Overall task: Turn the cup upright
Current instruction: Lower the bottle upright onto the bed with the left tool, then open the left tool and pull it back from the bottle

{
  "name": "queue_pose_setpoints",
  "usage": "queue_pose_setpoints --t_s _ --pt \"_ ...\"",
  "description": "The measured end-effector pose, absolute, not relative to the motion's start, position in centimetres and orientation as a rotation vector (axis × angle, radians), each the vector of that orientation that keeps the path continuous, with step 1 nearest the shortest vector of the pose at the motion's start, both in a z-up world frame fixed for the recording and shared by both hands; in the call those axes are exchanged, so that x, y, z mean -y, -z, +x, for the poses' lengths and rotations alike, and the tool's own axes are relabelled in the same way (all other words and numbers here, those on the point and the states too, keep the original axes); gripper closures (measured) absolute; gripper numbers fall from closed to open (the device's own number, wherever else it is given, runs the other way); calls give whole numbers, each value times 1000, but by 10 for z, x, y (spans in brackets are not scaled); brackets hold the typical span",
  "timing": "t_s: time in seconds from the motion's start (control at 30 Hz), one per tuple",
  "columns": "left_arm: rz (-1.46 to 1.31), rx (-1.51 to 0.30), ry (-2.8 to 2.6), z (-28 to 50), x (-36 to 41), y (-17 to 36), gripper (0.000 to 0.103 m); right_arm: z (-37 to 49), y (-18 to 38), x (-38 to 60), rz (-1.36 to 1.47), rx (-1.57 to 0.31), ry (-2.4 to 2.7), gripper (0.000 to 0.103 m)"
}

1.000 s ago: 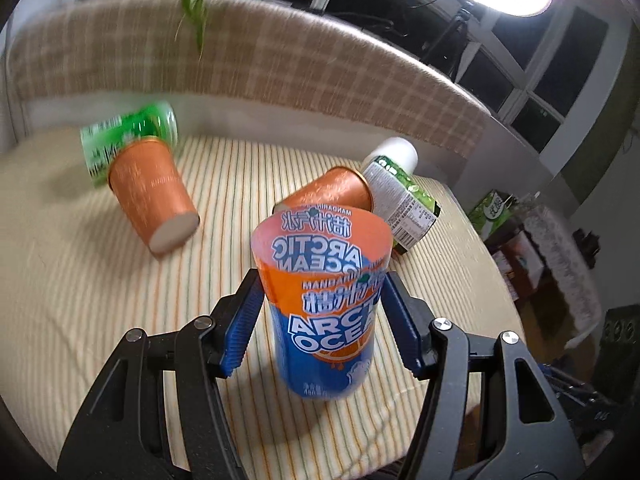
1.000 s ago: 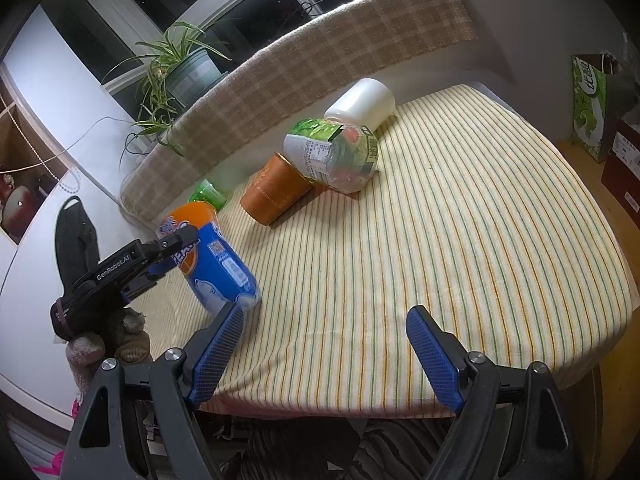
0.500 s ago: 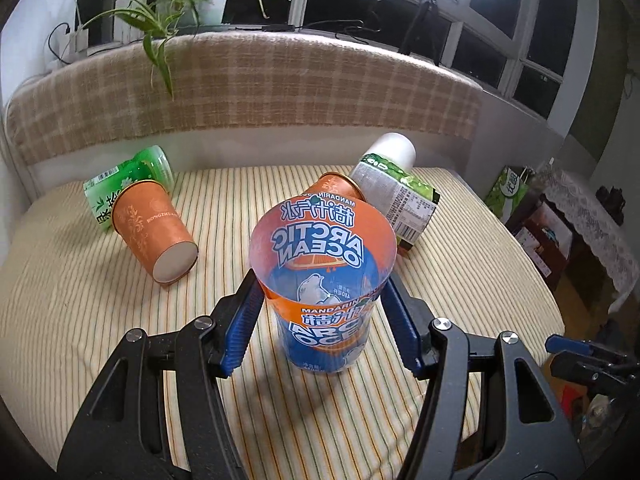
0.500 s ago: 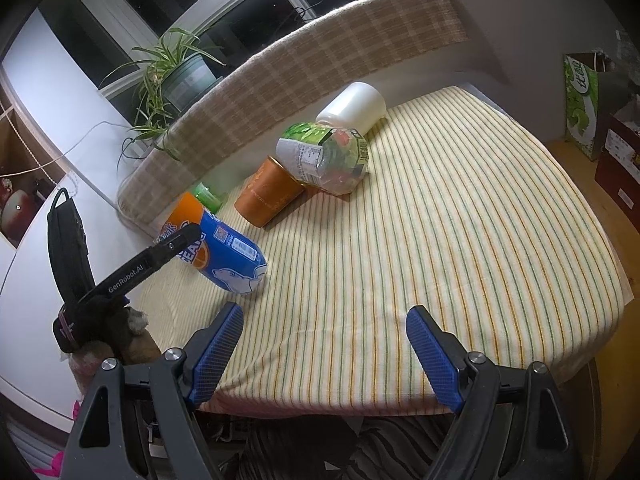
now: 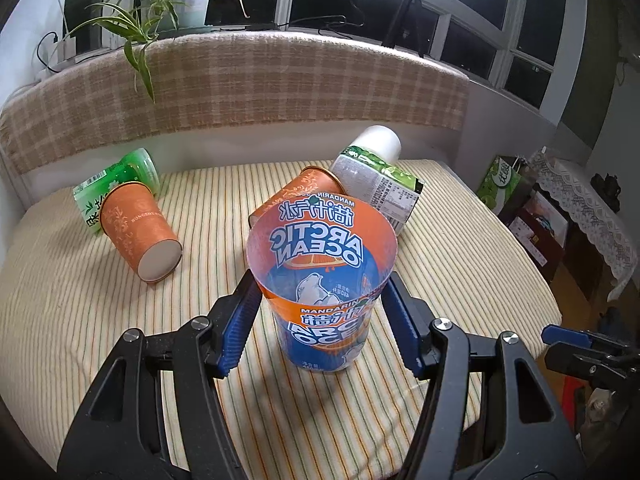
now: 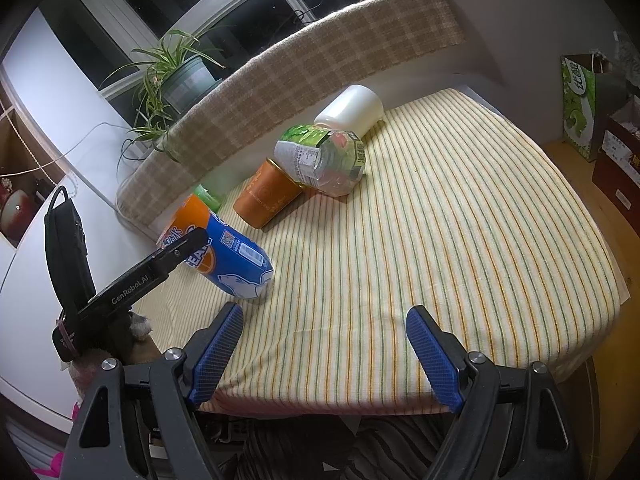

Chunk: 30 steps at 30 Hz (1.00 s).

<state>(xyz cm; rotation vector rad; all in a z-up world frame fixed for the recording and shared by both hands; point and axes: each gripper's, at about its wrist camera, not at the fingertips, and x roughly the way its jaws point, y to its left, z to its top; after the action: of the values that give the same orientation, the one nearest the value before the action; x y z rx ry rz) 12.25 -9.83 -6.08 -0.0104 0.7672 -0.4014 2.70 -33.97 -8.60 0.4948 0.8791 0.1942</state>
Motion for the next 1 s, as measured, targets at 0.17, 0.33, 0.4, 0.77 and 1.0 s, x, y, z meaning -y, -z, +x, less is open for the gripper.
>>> queue_pose_setpoints --t_s 0.17,0.33,0.4,0.77,1.0 --pt "-19 -769 402 122 98 62 39 27 86 340 495 -879 -194 17" --pt "-32 -779 416 122 98 62 34 27 85 341 485 -874 -192 17" --pt "-37 -787 421 122 98 63 31 26 84 341 483 -873 -192 17" --pt "-44 -793 427 121 97 65 22 27 84 341 480 -873 -192 17" --pt "-47 -801 424 117 91 66 19 28 83 338 468 -871 -192 17"
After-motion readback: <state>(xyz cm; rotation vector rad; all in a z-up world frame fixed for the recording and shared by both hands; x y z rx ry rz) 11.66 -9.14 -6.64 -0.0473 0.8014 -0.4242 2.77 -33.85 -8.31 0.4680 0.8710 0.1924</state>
